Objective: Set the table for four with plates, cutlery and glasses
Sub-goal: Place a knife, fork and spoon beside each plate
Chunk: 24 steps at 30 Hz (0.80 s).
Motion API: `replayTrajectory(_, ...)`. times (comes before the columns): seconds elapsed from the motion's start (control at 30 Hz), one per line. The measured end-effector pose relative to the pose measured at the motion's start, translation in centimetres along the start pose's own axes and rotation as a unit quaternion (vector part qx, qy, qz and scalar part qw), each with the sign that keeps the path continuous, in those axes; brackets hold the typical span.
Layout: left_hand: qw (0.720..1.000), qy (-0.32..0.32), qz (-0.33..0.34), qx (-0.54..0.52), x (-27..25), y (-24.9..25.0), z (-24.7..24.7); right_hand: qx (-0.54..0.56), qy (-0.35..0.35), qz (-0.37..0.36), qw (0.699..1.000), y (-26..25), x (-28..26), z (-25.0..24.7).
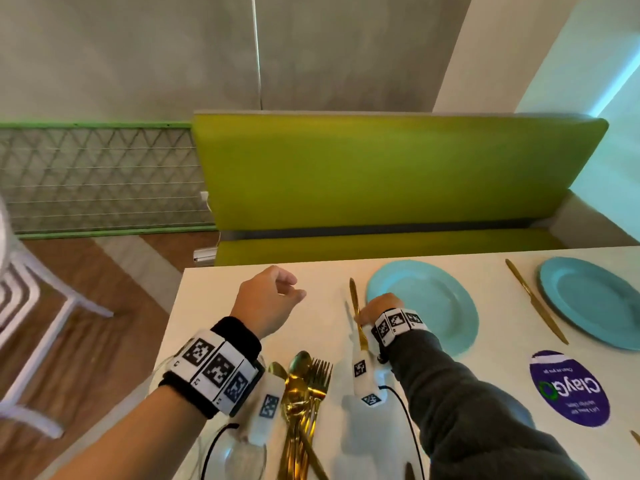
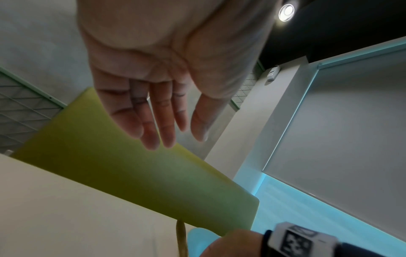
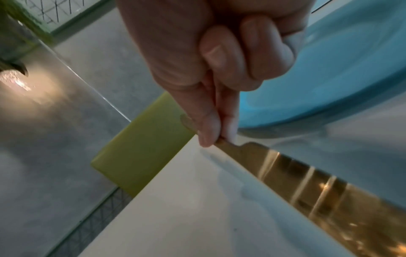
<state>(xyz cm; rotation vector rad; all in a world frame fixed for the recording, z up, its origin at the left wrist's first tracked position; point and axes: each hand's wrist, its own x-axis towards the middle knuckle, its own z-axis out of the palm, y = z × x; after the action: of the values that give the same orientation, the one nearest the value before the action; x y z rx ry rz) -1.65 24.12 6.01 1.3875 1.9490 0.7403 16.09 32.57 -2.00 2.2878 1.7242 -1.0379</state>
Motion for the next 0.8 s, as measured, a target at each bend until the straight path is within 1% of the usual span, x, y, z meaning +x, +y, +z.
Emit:
replayTrajectory(0.03, 1.000, 0.000, 0.001, 0.002, 0.2, -0.4, -0.2, 0.005, -0.010, 0.002, 1.000, -0.3, 0.5, 0.3)
replayTrajectory(0.07, 1.000, 0.000, 0.001, 0.002, 0.5, -0.8, -0.4, 0.000, 0.010, 0.001, 1.000, -0.6, 1.0, 0.5)
replayTrajectory(0.1, 1.000, 0.001, -0.001, 0.001, 0.8, -1.2, -0.6, -0.026, 0.023, 0.001, 0.999, -1.0, 1.6, 0.7)
replayTrajectory(0.17, 1.000, -0.001, -0.002, 0.002, 1.4, -1.8, -0.8, -0.026, 0.054, 0.010, 0.998, -1.9, 2.5, 1.0)
replayTrajectory(0.4, 1.000, 0.006, 0.001, -0.002, 3.0, -3.2, -1.1, 0.000, 0.114, 0.012, 0.993, -3.6, 4.9, 1.3)
replayTrajectory(0.6, 1.000, 0.006, 0.005, -0.012, 3.8, -3.7, -1.0, -0.047, 0.140, -0.009, 0.989, -4.8, 5.6, 1.3)
replayTrajectory(0.8, 1.000, 0.008, 0.005, -0.017, 4.2, -3.7, -1.0, -0.063, 0.139, -0.022, 0.988, -5.2, 5.4, 1.5)
